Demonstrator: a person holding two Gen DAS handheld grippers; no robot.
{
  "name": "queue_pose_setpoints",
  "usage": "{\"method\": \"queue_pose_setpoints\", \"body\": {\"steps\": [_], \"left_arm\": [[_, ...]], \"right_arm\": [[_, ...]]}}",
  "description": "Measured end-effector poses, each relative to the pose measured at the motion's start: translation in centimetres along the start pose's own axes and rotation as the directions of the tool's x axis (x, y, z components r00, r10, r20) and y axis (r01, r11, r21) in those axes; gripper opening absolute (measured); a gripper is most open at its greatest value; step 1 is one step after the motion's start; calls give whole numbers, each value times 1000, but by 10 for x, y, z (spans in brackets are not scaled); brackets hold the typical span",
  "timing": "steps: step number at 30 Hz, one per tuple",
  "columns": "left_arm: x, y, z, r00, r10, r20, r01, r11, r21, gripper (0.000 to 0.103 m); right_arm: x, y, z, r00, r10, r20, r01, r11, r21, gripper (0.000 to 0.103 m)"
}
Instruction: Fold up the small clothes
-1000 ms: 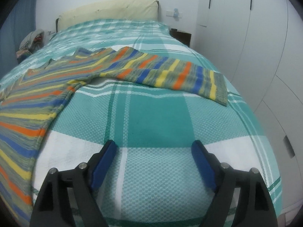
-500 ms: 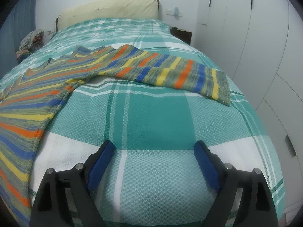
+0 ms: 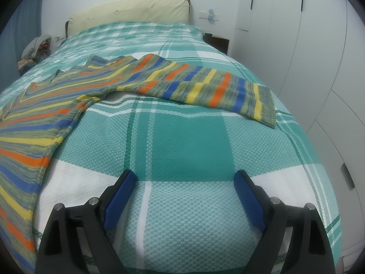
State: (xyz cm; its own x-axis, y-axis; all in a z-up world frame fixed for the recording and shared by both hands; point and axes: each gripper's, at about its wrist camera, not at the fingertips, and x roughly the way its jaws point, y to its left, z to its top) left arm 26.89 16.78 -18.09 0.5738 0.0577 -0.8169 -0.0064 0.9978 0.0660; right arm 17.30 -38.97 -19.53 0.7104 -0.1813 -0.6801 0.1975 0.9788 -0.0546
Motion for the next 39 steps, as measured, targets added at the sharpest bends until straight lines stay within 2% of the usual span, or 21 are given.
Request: {"method": "queue_pose_setpoints", "body": {"steps": [39], "left_arm": [[0, 0, 1, 1000, -1, 0, 1, 1000, 0, 103]], "right_arm": [[1, 3, 0, 999, -51, -12, 51, 999, -3, 92]]}}
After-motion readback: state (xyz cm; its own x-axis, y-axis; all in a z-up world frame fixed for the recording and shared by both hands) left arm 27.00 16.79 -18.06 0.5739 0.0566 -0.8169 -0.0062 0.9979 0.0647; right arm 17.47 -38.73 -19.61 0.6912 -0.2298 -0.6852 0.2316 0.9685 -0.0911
